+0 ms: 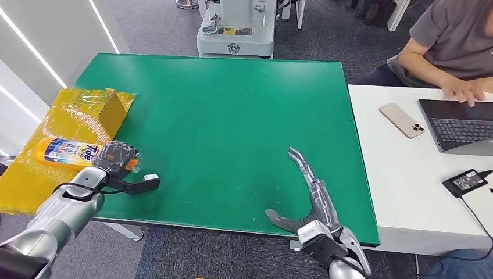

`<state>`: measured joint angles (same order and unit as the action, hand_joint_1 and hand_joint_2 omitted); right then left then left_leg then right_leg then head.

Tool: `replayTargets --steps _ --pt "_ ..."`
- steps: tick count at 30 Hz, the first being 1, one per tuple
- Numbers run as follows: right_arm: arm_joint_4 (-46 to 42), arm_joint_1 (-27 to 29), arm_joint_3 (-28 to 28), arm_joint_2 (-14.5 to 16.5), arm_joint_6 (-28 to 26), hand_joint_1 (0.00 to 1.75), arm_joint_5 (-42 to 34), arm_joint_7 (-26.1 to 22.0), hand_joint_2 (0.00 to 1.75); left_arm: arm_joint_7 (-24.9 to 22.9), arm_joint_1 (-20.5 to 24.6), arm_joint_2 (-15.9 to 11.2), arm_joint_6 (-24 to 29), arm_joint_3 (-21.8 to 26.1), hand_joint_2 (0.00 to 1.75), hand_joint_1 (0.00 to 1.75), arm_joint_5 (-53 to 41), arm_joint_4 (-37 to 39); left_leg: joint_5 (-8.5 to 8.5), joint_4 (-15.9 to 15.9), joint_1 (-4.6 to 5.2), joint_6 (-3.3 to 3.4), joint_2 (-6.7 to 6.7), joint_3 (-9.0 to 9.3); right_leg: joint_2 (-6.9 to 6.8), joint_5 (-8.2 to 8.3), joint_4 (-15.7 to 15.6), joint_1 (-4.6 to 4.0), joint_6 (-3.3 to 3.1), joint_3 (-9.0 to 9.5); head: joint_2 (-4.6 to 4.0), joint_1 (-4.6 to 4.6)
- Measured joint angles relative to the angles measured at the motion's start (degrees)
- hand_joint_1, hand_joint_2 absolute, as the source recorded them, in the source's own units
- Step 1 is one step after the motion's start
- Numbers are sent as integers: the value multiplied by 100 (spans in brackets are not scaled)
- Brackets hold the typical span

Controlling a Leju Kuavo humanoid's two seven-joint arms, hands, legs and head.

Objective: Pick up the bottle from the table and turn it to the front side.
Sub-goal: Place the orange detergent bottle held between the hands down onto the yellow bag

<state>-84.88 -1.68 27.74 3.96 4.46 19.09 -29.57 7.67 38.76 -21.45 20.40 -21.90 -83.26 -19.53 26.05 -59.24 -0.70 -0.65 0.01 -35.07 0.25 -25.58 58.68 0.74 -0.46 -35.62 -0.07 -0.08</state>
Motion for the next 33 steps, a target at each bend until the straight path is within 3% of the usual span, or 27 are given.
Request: replayTargets --steps 3,22,26,29,33 --pt "18 -10 3 0 0 0 -4 -7 175 -78 -5 6 49 55 175 0 26 16 0 0 1 0 -1 0 -1 0 0 0 0 0 0 1" --pt "119 -123 16 1 97 0 -53 -28 175 -309 -121 103 176 286 175 0 68 58 0 0 1 0 -1 1 -1 0 0 0 0 2 0 0" --pt "158 -141 17 0 103 0 -57 -31 175 -226 -260 133 586 409 175 0 288 56 0 0 2 0 1 3 1 0 0 0 0 2 0 1" --pt "168 -143 17 0 103 0 -60 -31 175 420 -548 252 1415 781 175 0 878 -137 0 -1 3 0 2 6 2 0 -3 1 0 1 0 -1" --pt "201 -161 32 0 101 0 -90 -31 175 2319 -1153 770 1794 2061 175 0 1768 -1338 2 -2 6 0 2 2 2 0 -8 3 2 1 0 1"
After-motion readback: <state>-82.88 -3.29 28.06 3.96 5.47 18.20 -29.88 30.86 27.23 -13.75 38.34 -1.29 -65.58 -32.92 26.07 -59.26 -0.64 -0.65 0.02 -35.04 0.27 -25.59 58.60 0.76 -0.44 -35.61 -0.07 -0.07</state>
